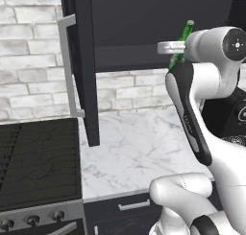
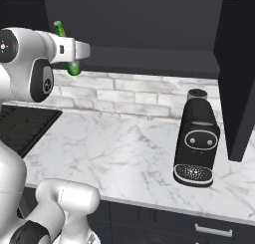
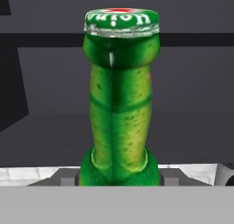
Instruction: Sort all alcoholic drinks to one cabinet, and non-alcoholic drinks to the other.
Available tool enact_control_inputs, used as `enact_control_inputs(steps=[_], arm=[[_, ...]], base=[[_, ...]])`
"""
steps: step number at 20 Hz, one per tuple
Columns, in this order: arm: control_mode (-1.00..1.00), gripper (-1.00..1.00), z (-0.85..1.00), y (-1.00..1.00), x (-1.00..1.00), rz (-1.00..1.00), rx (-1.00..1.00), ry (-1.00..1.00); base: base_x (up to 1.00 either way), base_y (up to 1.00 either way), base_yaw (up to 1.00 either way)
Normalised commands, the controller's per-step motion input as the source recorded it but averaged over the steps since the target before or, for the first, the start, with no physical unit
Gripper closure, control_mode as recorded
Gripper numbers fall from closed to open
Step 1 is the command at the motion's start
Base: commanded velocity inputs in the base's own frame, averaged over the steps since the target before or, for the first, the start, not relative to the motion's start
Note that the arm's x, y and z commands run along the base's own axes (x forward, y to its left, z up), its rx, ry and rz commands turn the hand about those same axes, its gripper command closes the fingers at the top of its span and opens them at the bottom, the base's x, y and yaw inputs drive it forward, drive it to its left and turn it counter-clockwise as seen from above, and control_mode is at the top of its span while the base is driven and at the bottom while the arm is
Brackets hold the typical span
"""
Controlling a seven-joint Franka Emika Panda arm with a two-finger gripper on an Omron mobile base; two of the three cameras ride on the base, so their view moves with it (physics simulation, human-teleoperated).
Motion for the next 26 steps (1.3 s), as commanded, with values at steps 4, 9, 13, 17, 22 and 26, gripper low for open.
enact_control_inputs(steps=[4, 9, 13, 17, 22, 26], arm=[[-1.0, 1.0, 0.0, 0.0, 0.24, 0.0, 0.0, 0.0], [-1.0, 1.0, 0.0, 0.0, 0.24, 0.0, 0.0, 0.0], [-1.0, 1.0, 0.0, 0.0, 0.24, 0.0, 0.0, 0.0], [-1.0, 1.0, 0.0, 0.0, 0.25, 0.0, 0.0, 0.0], [-1.0, 1.0, 0.0, 0.0, 0.27, 0.0, 0.0, 0.0], [-1.0, 1.0, -0.02, 0.0, 0.28, 0.0, 0.0, 0.0]], base=[[0.0, 0.0, 0.0], [0.0, 0.0, 0.0], [0.0, 0.0, 0.0], [0.0, 0.0, 0.0], [0.0, 0.0, 0.0], [0.0, 0.0, 0.0]])
